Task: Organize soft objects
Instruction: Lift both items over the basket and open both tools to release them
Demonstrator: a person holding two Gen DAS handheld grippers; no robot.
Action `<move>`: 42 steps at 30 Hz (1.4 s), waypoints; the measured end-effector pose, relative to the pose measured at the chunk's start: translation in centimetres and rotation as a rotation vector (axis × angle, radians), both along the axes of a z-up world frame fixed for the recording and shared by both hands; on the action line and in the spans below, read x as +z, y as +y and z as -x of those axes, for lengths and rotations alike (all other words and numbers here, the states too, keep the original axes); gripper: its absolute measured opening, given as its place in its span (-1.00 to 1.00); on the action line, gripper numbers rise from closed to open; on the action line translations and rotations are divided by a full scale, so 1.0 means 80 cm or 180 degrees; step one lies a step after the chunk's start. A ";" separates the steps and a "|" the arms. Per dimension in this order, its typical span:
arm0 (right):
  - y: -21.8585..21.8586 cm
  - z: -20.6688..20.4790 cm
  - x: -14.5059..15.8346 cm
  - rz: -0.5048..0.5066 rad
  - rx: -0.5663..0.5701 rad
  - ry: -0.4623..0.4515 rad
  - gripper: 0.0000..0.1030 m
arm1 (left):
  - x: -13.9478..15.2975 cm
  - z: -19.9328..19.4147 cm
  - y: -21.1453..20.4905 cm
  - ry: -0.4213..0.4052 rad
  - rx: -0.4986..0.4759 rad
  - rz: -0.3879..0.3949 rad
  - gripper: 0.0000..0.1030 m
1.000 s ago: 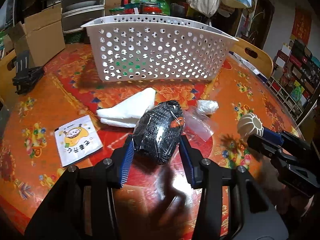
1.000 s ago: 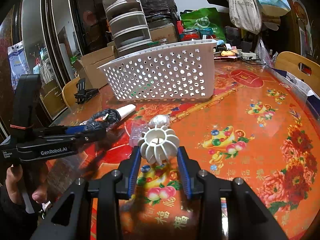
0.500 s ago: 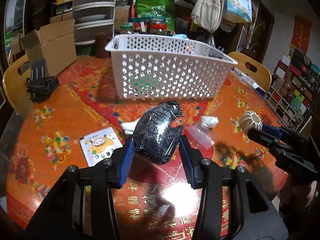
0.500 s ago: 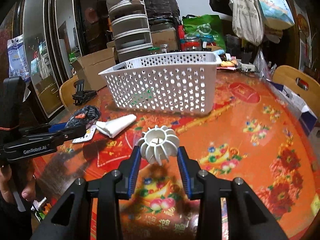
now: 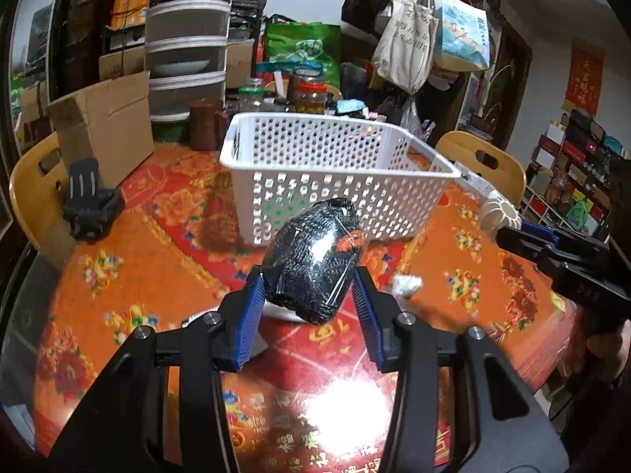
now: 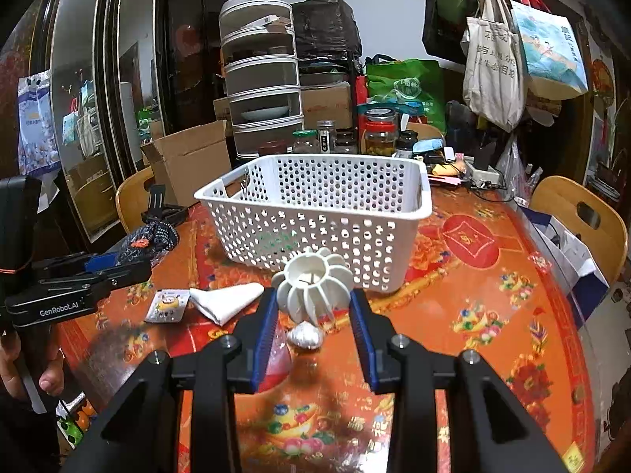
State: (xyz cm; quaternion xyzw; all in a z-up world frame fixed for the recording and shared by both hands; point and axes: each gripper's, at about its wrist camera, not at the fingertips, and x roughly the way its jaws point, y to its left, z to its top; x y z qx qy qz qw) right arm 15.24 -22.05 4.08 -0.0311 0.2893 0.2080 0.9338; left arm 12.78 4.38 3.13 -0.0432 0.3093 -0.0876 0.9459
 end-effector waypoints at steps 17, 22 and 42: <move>0.023 -0.081 0.045 0.0167 0.0053 0.0109 -0.30 | 0.065 -0.079 -0.026 -0.0107 -0.0086 -0.0289 -0.18; 0.020 -0.120 0.051 -0.0045 0.0064 0.0329 -0.30 | 0.084 -0.112 -0.037 -0.0104 -0.0077 -0.0372 -0.18; 0.052 -0.283 -0.011 0.0425 -0.0202 0.1271 -0.29 | 0.022 -0.330 -0.068 0.1109 -0.0054 -0.0442 -0.17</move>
